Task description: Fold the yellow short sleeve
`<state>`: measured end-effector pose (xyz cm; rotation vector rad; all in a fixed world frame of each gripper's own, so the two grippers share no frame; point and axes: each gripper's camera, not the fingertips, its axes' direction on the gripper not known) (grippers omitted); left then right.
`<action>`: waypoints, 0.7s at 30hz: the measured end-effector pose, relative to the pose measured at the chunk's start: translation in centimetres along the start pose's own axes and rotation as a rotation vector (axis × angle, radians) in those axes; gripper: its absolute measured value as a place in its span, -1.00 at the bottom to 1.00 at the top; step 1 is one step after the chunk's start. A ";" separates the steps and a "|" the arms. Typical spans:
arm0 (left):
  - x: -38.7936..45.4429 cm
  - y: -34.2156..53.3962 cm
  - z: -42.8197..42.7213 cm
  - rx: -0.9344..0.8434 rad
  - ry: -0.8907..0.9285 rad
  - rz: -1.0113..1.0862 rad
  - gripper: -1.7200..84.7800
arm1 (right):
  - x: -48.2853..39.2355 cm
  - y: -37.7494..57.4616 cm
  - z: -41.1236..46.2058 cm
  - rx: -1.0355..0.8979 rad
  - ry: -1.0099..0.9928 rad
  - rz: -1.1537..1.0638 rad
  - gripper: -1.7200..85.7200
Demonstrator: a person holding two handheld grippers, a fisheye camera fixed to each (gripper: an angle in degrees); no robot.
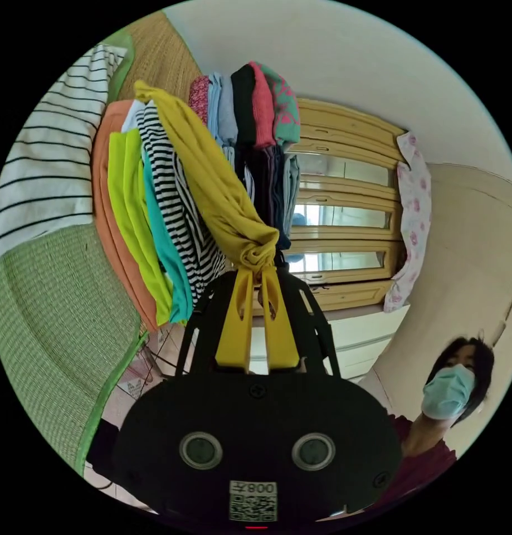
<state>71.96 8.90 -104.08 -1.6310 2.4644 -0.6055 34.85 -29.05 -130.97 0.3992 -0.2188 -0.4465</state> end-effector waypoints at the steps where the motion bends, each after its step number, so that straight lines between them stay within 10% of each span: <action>1: 1.2 -0.9 0.5 -0.004 -0.015 0.029 -0.89 | 0.3 -0.1 -0.4 0.000 0.001 -0.004 -0.92; 21: 4.4 -6.8 10.8 -0.159 -0.166 0.004 -0.89 | 10.4 2.1 -6.8 0.013 0.129 0.082 -0.93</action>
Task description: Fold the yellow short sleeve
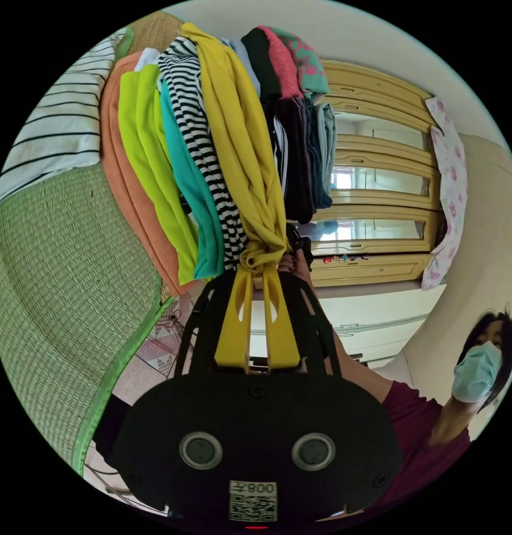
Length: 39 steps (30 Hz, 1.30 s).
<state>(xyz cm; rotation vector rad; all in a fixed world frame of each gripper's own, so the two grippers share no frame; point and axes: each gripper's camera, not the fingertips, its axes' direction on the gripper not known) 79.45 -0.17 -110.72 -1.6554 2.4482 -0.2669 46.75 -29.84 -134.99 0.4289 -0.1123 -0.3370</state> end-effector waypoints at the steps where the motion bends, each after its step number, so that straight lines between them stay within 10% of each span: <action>1: 0.1 -0.2 0.0 -0.003 0.003 0.000 -0.89 | 0.1 0.3 -0.3 0.013 0.002 0.000 -0.93; 17: -0.5 -1.1 -1.3 -0.011 -0.015 -0.003 -0.94 | -7.9 9.4 5.8 0.017 0.411 -0.201 -0.96; 29: -9.7 5.8 -18.3 0.293 -0.203 -0.232 -0.81 | -15.3 21.4 7.6 0.141 0.246 -0.403 -0.94; 39: -15.4 4.5 -22.0 0.425 -0.193 -0.287 -0.66 | -20.4 35.8 24.3 -0.157 0.148 -0.502 -0.81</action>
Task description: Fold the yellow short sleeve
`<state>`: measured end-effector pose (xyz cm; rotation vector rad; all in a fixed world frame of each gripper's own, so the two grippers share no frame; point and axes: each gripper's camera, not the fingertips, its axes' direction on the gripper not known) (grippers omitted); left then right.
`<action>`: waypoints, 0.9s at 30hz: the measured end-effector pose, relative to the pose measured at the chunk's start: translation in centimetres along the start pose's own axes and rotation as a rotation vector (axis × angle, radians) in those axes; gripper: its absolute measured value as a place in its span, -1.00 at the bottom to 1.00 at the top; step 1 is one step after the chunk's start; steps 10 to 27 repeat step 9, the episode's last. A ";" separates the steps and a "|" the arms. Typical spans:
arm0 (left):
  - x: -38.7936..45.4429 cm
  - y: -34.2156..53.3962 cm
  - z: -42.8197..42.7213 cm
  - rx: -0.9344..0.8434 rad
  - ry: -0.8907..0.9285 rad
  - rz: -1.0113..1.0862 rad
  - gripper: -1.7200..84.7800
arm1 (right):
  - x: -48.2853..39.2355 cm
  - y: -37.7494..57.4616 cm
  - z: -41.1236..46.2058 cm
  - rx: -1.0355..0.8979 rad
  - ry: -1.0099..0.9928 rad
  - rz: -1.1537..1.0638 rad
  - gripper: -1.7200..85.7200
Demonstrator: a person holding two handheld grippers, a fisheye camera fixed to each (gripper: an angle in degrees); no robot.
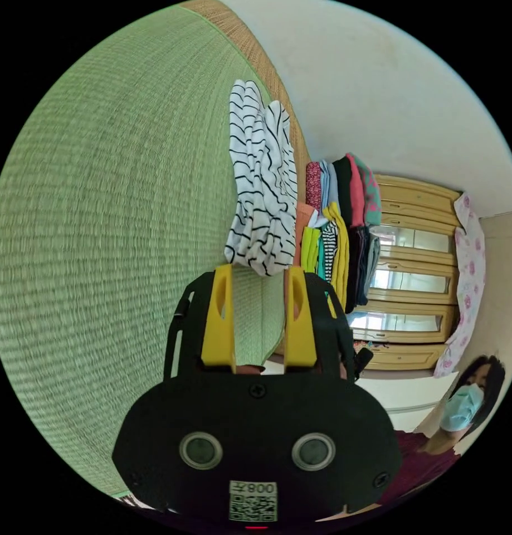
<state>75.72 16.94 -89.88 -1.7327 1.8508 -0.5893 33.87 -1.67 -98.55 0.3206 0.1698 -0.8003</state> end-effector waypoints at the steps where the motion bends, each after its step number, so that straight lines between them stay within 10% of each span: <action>1: -0.4 -0.1 0.0 0.020 0.016 -0.002 -0.65 | -0.4 0.4 0.8 -0.019 -0.002 0.007 -0.80; 27: -2.7 -1.5 0.2 -0.006 -0.014 0.051 -0.70 | -3.9 4.4 9.2 -0.120 0.077 0.023 -0.78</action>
